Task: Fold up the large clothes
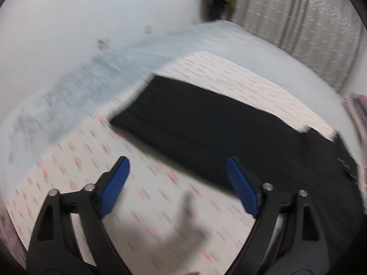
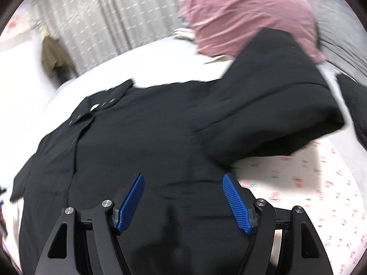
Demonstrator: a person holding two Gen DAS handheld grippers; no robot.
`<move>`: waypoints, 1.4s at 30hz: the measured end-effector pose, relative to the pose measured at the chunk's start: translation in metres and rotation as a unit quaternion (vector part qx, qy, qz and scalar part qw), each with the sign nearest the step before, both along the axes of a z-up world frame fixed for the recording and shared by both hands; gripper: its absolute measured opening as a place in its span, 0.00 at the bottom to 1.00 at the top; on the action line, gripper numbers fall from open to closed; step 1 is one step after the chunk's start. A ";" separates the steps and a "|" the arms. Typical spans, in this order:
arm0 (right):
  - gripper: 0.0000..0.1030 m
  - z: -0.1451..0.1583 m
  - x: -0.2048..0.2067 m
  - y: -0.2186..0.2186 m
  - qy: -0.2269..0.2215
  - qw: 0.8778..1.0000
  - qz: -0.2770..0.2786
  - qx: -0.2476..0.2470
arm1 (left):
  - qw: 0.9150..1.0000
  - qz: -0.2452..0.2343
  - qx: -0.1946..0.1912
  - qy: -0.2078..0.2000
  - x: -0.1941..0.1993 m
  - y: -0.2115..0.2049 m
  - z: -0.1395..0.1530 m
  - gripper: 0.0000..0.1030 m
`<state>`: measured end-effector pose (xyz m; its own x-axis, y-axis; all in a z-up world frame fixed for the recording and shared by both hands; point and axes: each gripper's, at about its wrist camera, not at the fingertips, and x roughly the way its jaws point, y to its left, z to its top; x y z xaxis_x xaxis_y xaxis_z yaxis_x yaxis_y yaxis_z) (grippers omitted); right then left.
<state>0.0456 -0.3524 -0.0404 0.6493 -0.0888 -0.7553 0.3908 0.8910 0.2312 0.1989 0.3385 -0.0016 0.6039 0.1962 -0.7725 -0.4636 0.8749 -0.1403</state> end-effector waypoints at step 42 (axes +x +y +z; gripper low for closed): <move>0.74 0.035 0.027 0.054 -0.035 0.972 0.221 0.079 | 0.977 -0.191 -0.091 -0.013 -0.077 -0.222 -0.043 0.88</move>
